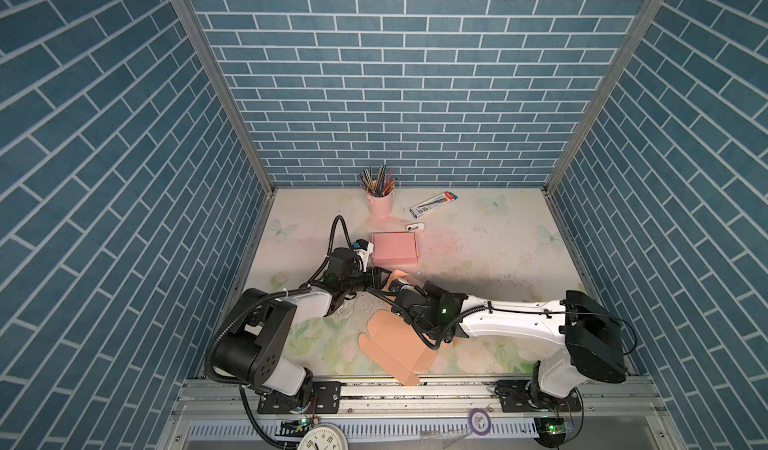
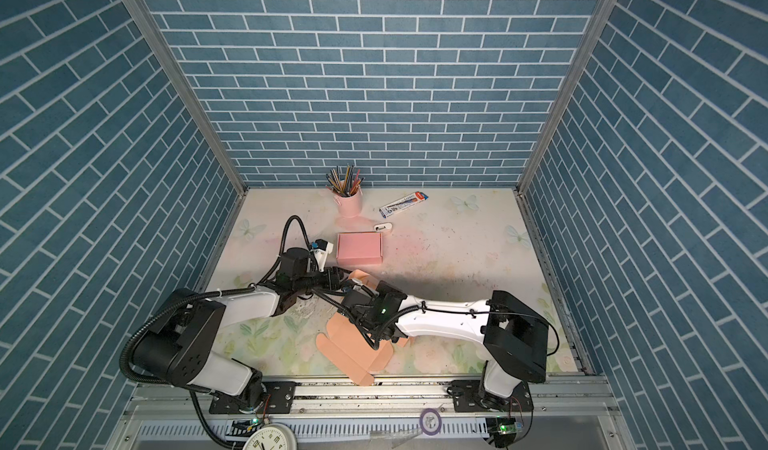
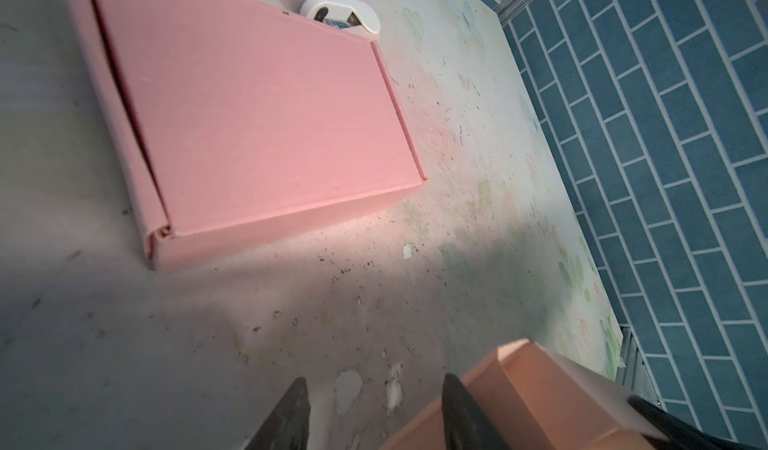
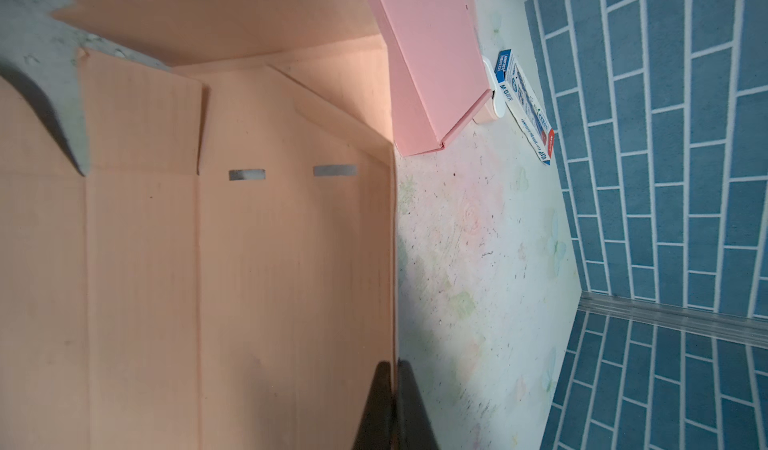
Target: Fold the paper box
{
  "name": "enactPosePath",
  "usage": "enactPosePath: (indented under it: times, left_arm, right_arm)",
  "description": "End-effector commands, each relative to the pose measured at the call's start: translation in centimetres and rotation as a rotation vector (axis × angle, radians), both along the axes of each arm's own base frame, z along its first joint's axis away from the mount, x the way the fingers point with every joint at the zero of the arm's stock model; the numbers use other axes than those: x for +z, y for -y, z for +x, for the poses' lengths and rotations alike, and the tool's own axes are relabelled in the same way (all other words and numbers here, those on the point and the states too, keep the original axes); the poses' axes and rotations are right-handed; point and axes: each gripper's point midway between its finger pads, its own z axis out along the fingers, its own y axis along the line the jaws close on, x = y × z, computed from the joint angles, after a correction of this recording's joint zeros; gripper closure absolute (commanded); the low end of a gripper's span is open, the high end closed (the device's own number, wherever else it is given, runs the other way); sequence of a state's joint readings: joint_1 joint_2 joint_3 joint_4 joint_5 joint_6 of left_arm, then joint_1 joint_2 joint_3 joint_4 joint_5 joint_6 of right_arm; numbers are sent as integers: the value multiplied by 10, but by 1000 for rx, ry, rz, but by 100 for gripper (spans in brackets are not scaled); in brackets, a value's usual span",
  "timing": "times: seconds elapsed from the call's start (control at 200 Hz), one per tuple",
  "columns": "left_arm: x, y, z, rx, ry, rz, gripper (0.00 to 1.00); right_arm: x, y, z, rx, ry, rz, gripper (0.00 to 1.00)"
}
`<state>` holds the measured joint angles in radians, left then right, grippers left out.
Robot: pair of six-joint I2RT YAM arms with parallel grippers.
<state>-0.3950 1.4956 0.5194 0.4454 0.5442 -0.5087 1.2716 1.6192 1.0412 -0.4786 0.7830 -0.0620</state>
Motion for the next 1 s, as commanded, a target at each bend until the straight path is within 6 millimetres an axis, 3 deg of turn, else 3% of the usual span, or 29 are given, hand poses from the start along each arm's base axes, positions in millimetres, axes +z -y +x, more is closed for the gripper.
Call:
enactPosePath:
  times: [0.0, 0.515, 0.995]
  left_arm:
    - [12, 5, -7, -24, 34, -28, 48]
    - [10, 16, -33, -71, 29, -56, 48]
    - [7, 23, -66, -141, 117, -47, 48]
  right_arm:
    - [4, -2, 7, 27, 72, -45, 100]
    - [10, 2, 14, 70, 176, -90, 100]
    - [12, -6, -2, 172, 228, -67, 100]
